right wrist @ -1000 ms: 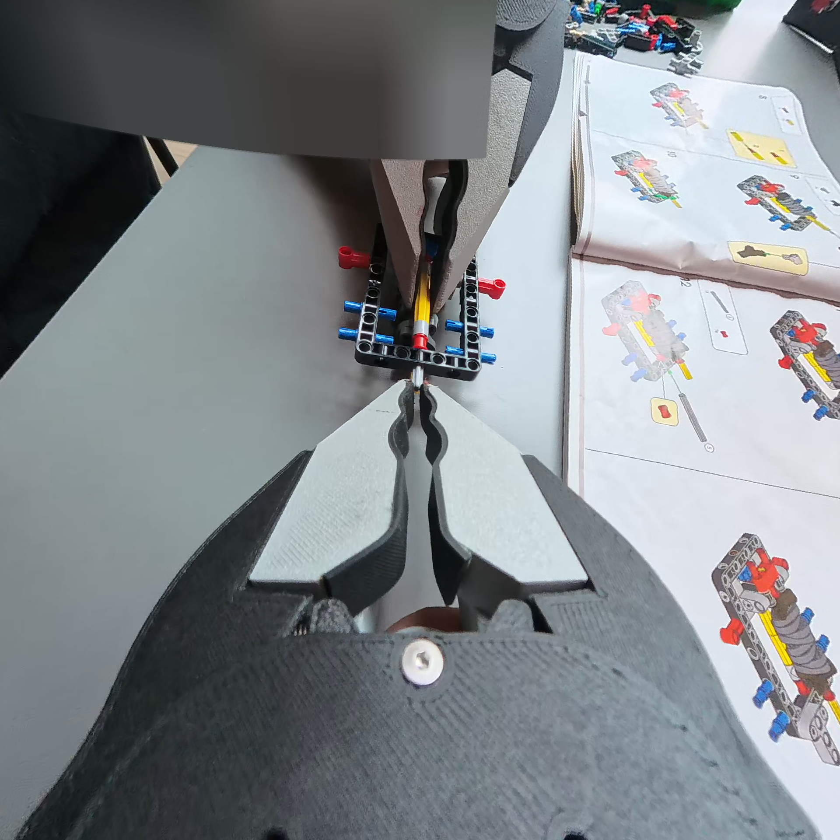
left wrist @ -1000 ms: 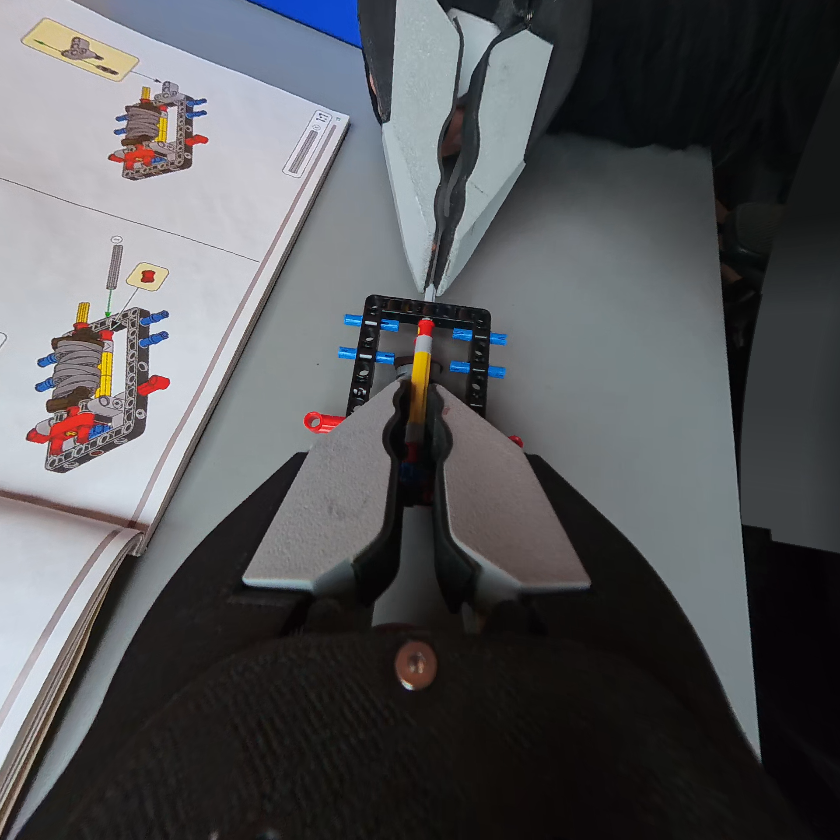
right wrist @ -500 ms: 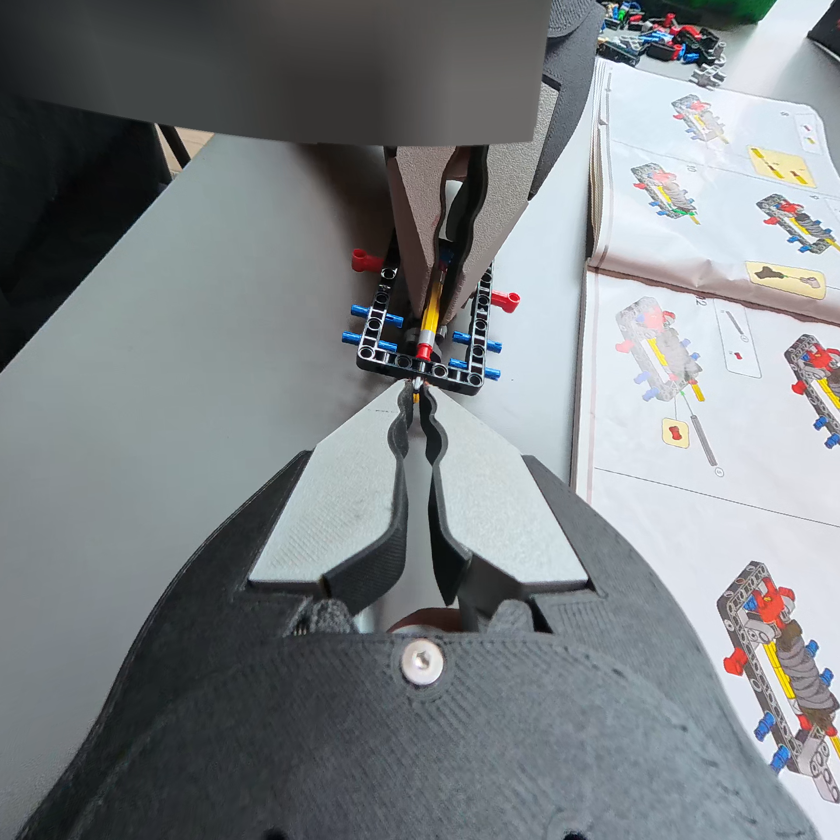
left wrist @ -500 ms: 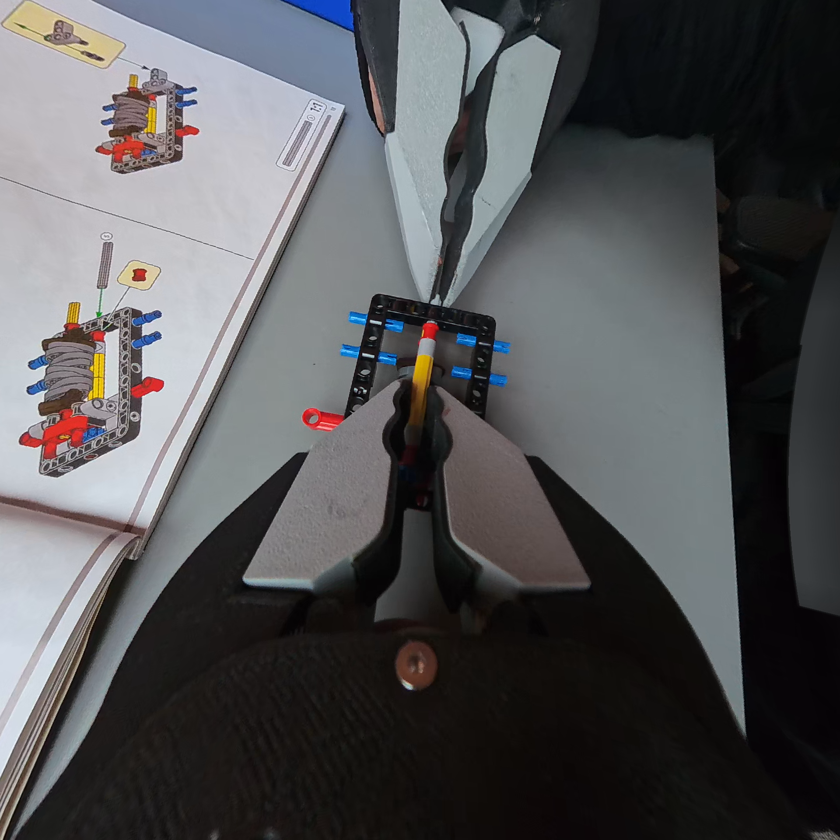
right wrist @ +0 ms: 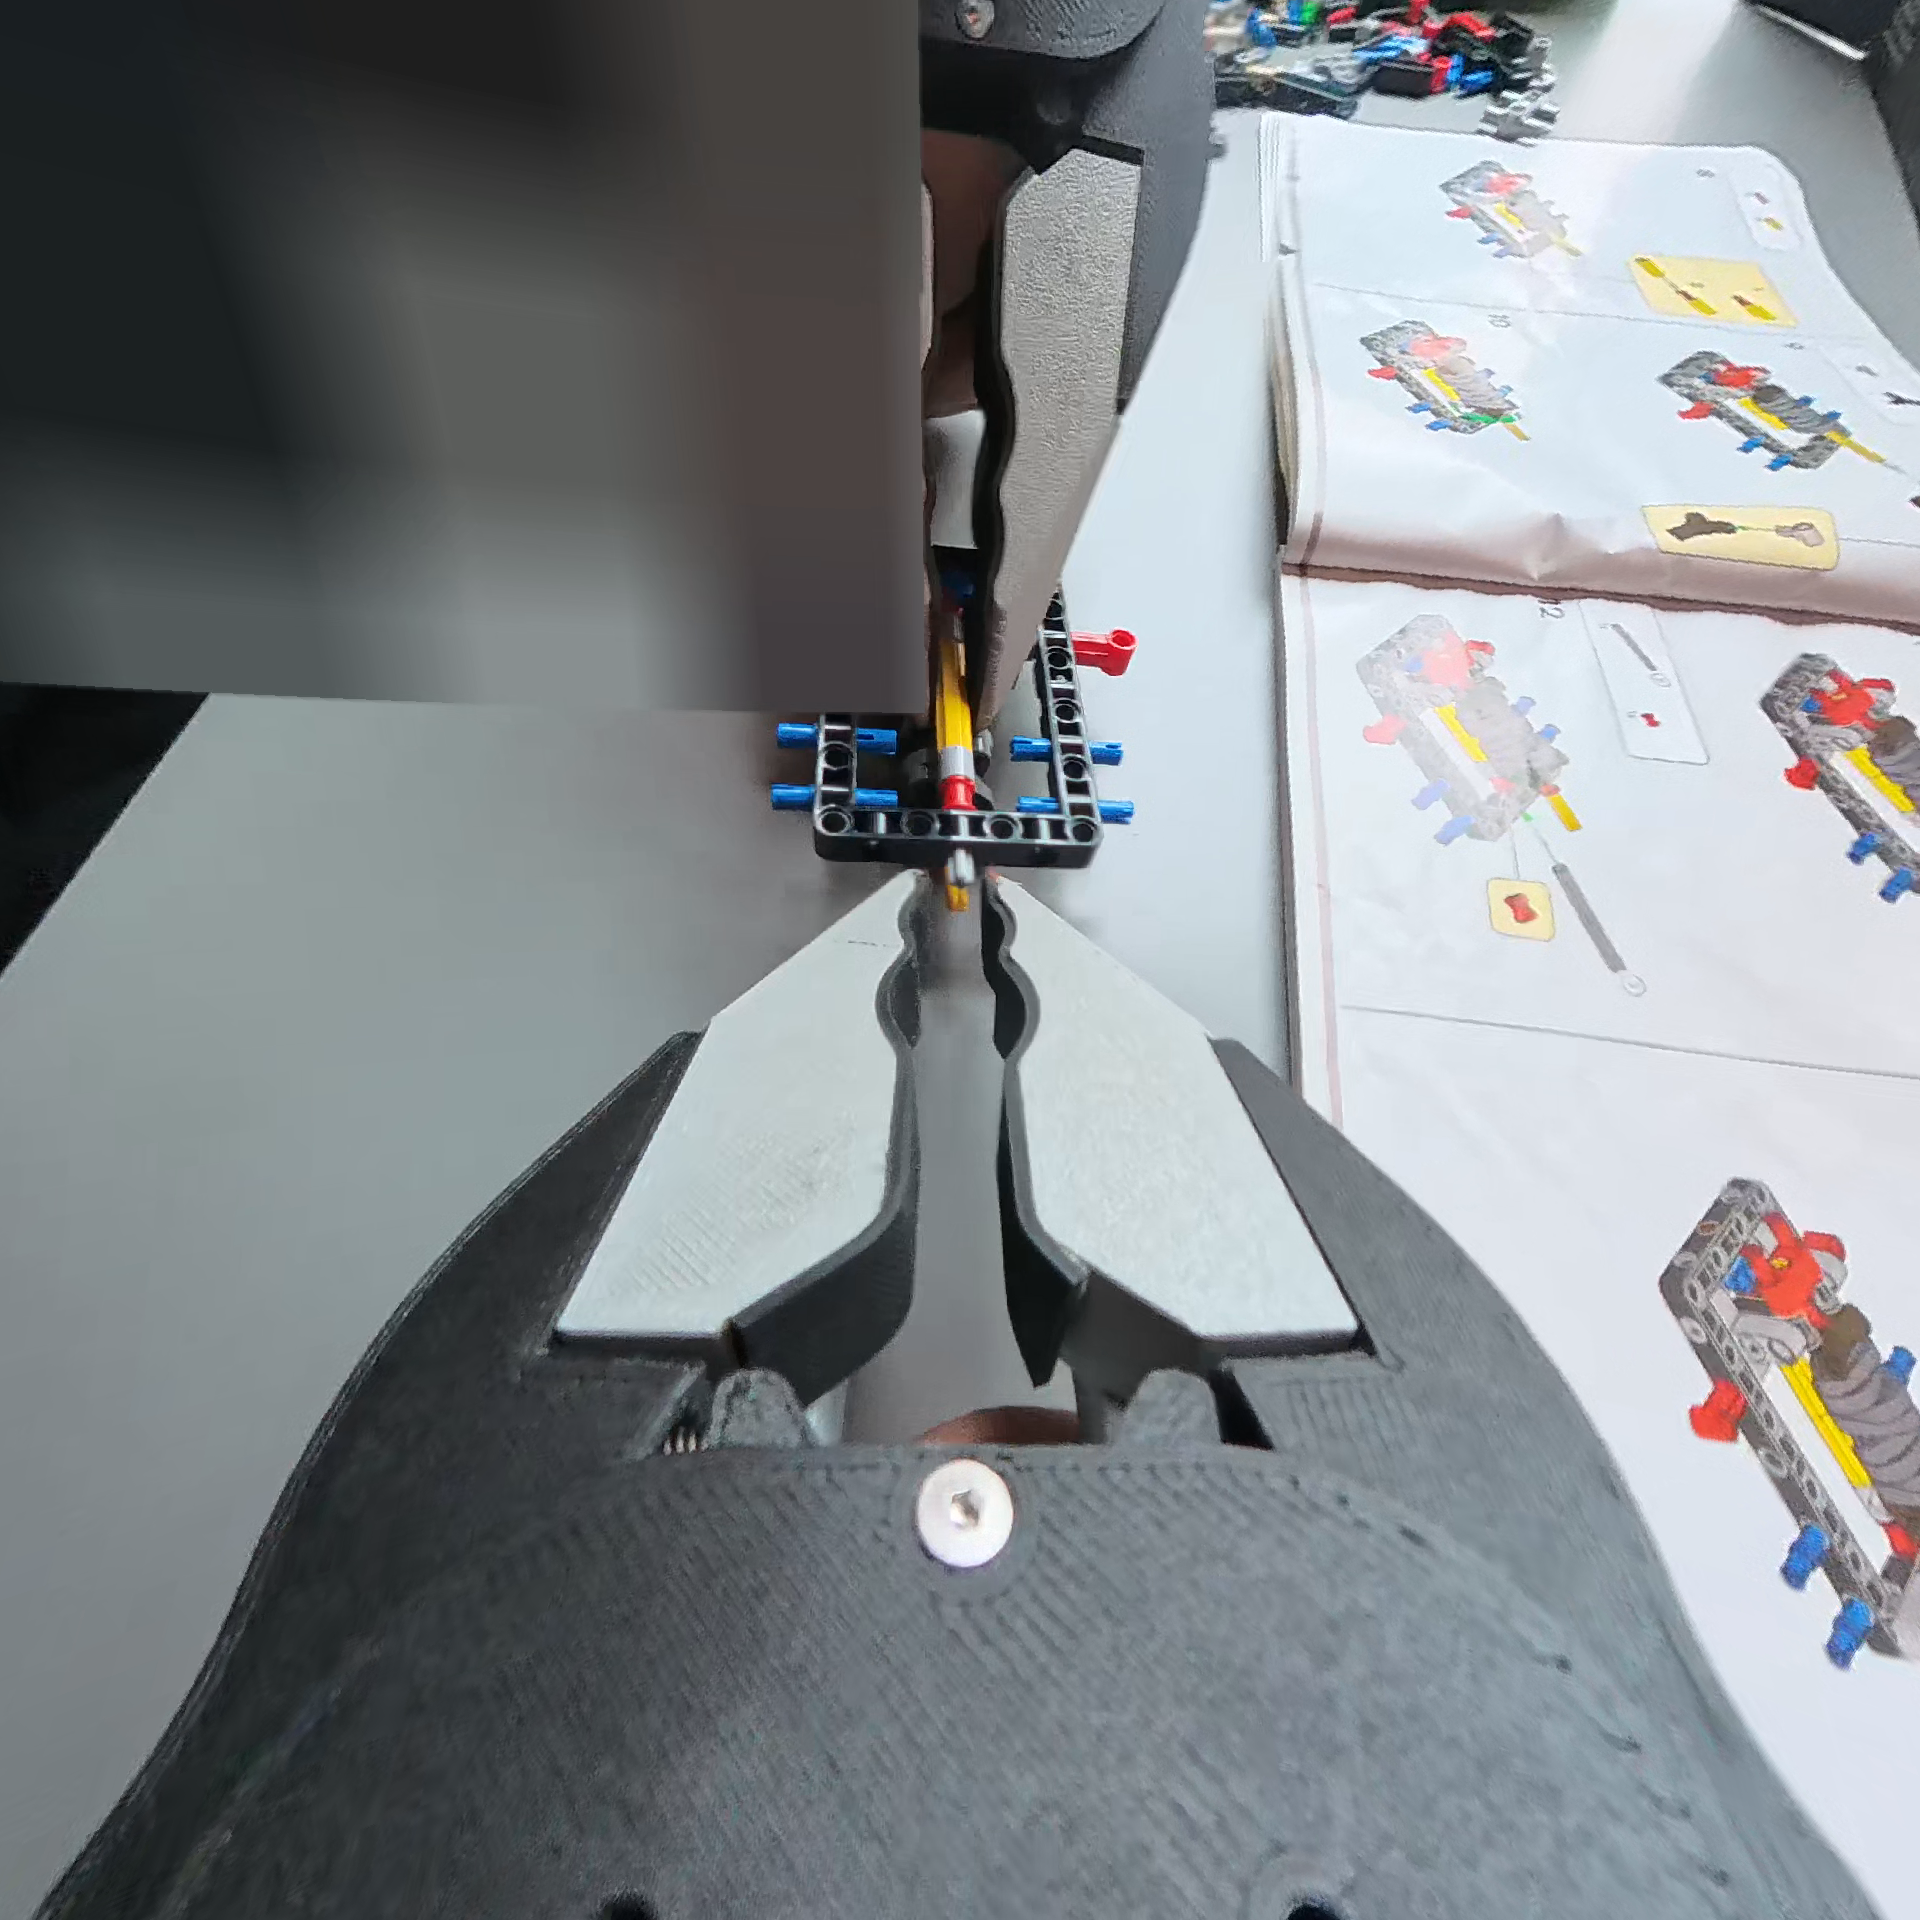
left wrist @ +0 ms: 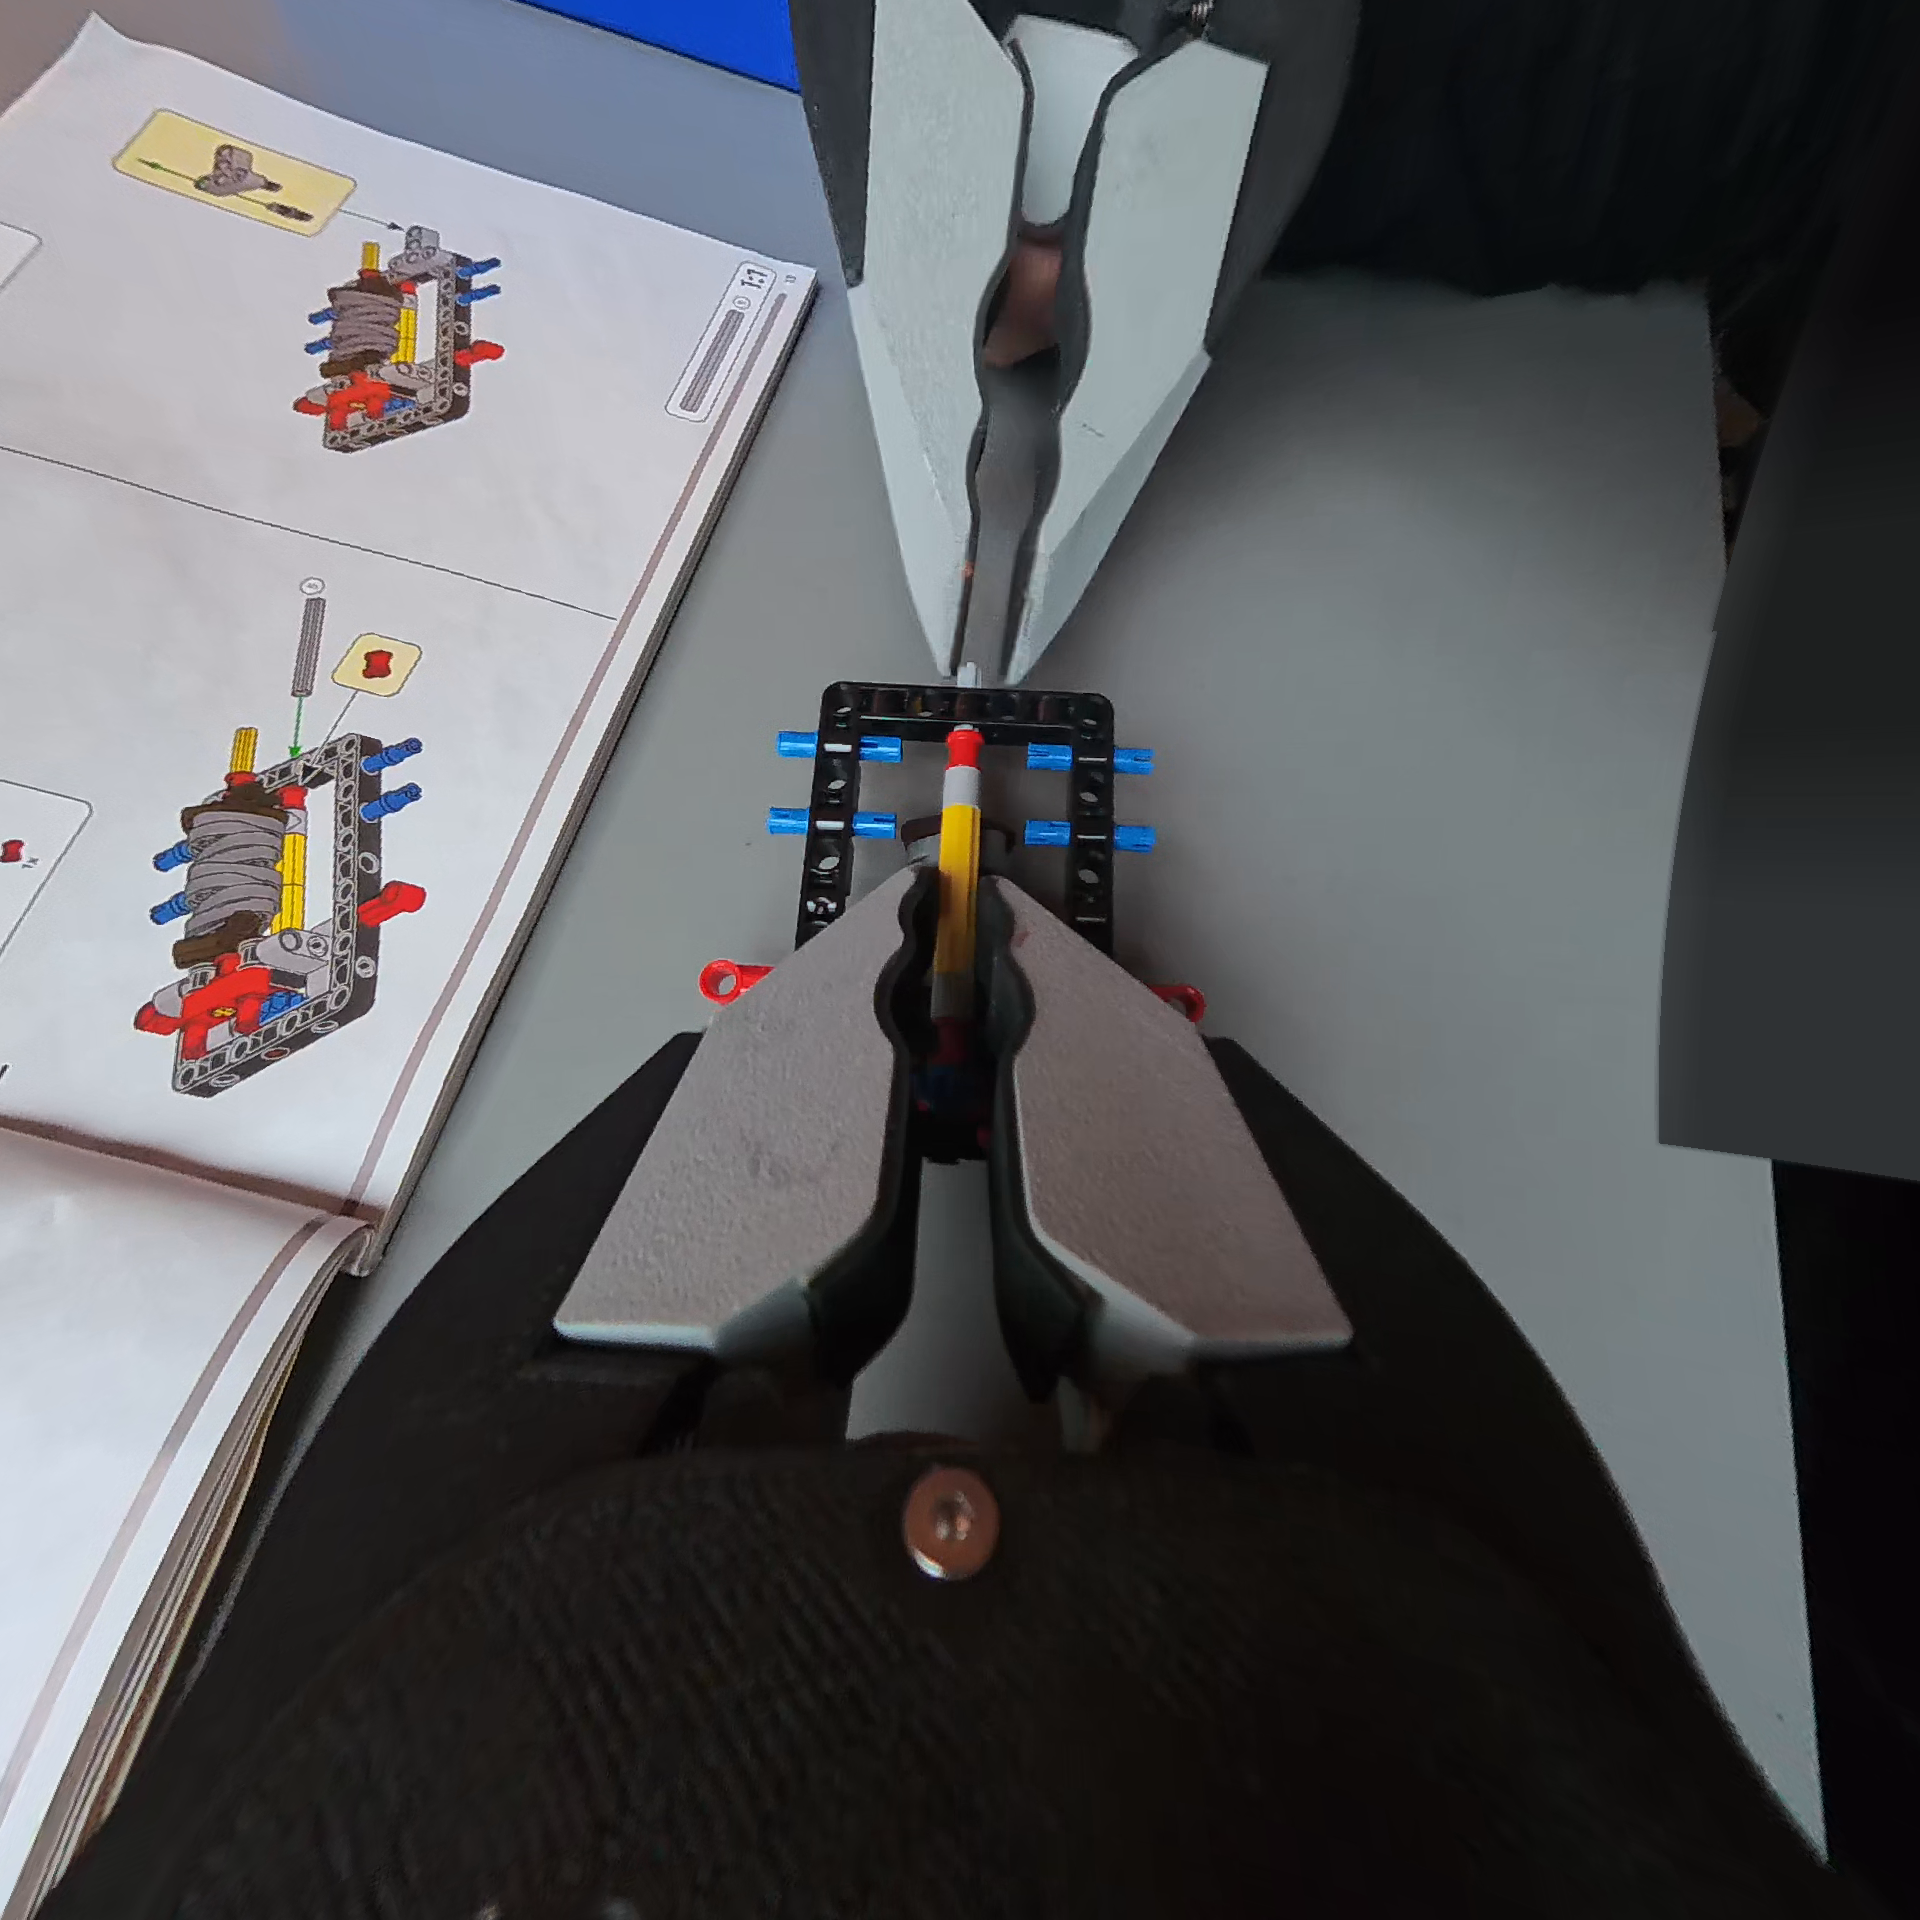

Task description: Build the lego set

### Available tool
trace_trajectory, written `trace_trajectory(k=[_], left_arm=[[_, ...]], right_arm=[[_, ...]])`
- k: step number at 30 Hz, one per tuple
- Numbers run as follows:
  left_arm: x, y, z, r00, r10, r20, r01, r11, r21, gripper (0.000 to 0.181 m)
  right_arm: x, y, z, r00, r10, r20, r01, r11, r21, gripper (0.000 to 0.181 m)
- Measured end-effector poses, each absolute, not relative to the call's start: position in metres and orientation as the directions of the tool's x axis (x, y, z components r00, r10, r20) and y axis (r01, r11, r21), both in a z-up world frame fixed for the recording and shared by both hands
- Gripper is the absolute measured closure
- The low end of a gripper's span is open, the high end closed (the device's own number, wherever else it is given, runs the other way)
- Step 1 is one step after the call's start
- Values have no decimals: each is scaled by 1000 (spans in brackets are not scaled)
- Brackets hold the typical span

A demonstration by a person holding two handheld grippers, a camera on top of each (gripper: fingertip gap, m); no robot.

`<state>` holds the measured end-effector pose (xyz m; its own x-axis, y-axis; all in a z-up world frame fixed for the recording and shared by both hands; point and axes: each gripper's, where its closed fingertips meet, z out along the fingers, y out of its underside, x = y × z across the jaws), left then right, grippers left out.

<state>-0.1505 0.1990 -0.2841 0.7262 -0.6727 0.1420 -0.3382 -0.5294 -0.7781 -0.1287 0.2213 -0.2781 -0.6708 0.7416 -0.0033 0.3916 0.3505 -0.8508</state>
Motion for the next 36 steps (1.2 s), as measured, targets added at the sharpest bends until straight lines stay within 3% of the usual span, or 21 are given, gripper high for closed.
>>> trace_trajectory(k=[8, 11, 21, 27, 36], left_arm=[[-150, 199, -283, 727, -669, 155, -319, -530, -786, 176], [-151, 200, -283, 739, -653, 164, -300, -538, -788, 176], [-153, 207, -283, 800, -571, 183, -235, -579, -781, 176], [-153, 208, -283, 814, -548, 191, -217, -592, -776, 175], [-154, 205, -280, 807, -548, 220, -204, -610, -766, 162]], right_arm=[[-120, 224, -275, -652, 750, -110, 445, 260, -857, 181], [-123, 230, -277, -580, 791, -197, 515, 168, -841, 163], [-133, 236, -272, -210, 902, -377, 561, -204, -802, 135], [-137, 231, -275, -89, 940, -328, 536, -232, -812, 131], [-138, 229, -278, -89, 938, -334, 551, -233, -801, 133]])
